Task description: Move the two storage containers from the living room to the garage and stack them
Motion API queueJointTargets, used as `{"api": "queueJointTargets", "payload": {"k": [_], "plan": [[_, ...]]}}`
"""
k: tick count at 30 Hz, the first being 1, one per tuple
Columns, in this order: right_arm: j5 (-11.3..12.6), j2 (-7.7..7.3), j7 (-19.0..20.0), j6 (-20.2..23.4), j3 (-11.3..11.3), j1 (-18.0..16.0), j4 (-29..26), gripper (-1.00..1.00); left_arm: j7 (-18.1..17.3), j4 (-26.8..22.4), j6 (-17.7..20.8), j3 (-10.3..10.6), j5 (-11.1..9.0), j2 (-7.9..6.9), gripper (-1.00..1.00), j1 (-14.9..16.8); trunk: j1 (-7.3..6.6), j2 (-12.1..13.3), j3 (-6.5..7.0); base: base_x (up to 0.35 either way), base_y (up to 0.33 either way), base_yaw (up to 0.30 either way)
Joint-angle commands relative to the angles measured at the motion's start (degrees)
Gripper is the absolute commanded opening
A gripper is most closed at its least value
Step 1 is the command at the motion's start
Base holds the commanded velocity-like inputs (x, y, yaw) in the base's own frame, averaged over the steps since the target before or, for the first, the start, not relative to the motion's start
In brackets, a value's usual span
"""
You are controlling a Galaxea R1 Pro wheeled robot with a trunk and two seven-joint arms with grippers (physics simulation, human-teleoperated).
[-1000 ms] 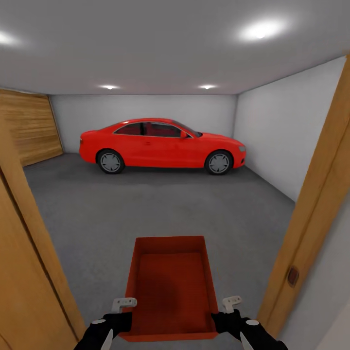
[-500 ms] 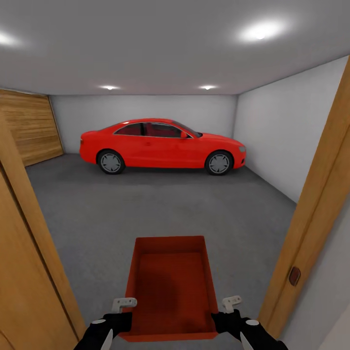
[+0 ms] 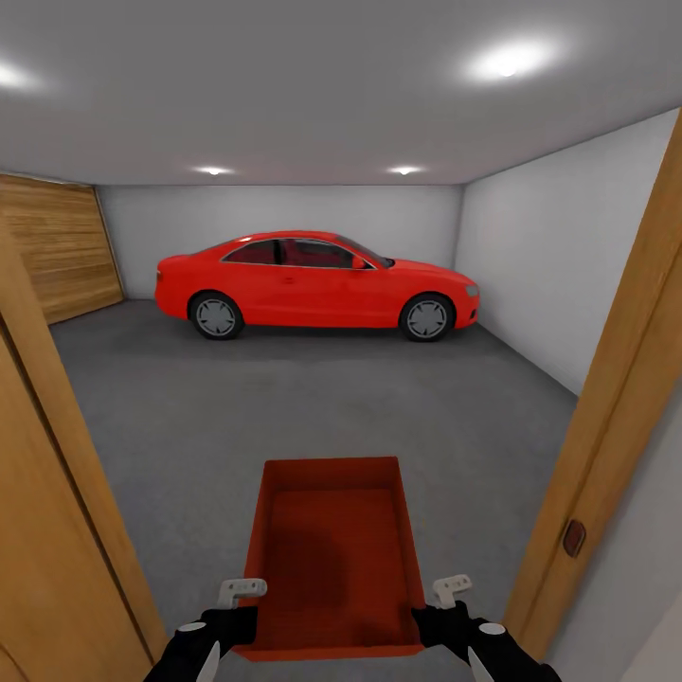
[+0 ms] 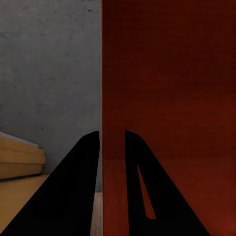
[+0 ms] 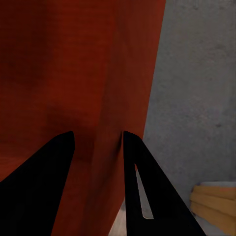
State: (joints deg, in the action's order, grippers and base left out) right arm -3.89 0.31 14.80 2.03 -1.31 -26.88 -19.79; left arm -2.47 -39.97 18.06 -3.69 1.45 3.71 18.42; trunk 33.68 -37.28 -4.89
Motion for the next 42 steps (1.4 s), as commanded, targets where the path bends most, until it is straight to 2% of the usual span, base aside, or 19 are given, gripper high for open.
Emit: {"api": "queueJointTargets", "payload": {"k": [1, 16, 30, 42], "plan": [[0.55, -0.04, 5.43, -0.78, -1.15, -0.01, -0.25, -1.00, 1.23, -0.02, 0.32, -0.53, 1.45, -0.98, -1.00, 0.03, 0.02, -0.09, -0.10, 0.000, 0.000, 0.000], [0.55, -0.04, 5.67, -0.72, -1.15, -0.01, -0.25, -1.00, 1.23, -0.02, 0.31, -0.53, 1.45, -0.98, -1.00, 0.03, 0.02, -0.09, -0.10, 0.005, 0.000, 0.028], [0.46, -0.04, 5.68, -0.73, -1.15, -0.01, -0.25, -1.00, 1.23, -0.02, 0.31, -0.53, 1.45, -1.07, -1.00, 0.03, 0.02, -0.09, -0.10, 0.277, 0.000, 0.000], [0.46, -0.04, 5.68, -0.74, -1.15, -0.01, -0.25, -1.00, 1.23, -0.02, 0.31, -0.53, 1.47, -1.11, -1.00, 0.03, 0.02, -0.09, -0.10, 0.037, 0.009, 0.000]]}}
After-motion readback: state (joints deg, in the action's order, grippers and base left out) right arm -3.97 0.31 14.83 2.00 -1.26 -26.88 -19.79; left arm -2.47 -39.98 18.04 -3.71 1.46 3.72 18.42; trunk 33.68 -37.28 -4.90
